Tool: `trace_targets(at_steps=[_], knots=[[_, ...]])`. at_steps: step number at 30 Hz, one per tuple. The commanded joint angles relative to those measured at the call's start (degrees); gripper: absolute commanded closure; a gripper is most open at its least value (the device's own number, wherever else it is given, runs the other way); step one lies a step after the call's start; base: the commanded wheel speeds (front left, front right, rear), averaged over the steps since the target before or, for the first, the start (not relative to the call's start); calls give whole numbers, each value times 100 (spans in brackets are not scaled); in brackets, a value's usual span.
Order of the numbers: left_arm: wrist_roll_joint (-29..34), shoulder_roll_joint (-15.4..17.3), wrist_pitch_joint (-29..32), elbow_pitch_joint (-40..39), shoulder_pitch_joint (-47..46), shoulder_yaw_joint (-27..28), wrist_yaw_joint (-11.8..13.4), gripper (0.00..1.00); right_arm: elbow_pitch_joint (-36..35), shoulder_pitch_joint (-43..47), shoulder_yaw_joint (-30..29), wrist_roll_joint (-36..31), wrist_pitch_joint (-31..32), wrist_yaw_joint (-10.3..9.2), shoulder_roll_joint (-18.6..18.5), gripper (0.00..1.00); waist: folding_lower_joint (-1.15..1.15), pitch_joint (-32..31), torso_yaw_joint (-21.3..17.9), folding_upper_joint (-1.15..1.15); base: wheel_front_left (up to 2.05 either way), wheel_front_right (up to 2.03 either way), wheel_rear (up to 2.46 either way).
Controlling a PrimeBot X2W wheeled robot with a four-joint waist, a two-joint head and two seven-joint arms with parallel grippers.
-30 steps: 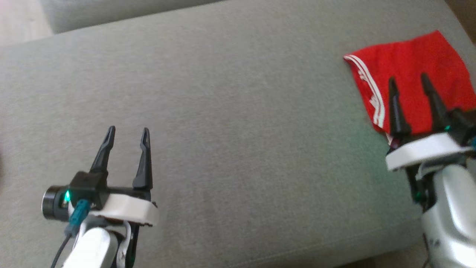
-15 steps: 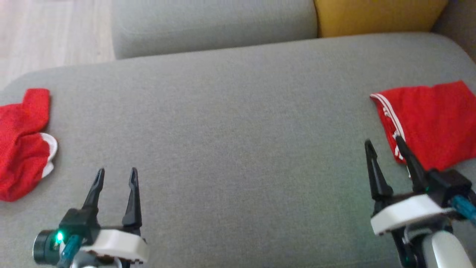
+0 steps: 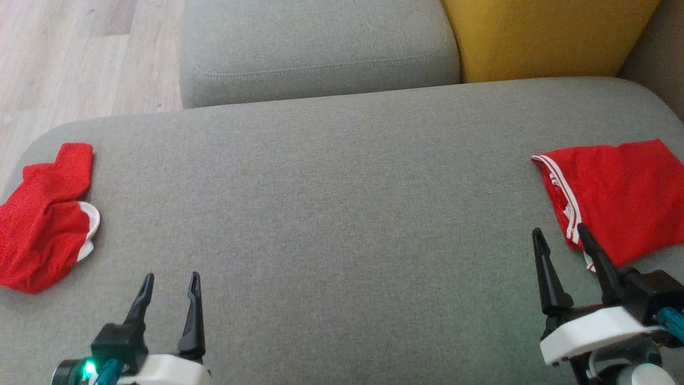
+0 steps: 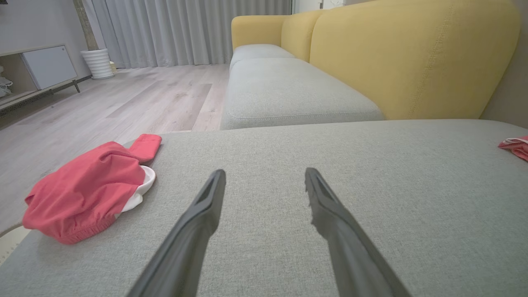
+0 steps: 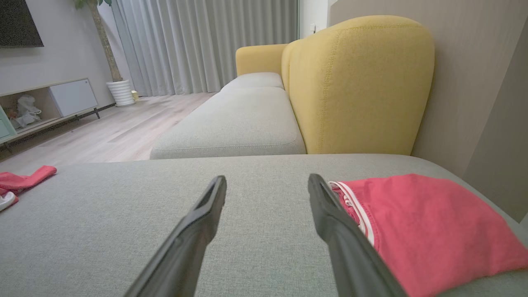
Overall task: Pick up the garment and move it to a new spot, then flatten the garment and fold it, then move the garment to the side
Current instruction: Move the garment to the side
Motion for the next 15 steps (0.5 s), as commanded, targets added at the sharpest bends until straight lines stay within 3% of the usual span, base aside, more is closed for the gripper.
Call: trace_targets(at_steps=[1,15], knots=[[-31,143,14,-210,-238,203,51,0,-244,-157,126,-39,-1,37,-18,0,1,-2,1,0,0,0,0],[-42,172,47,-234,-223,160,96,0,-297,-105,111,-24,24,37,25,0,1,-27,-8,0,0,0,0]])
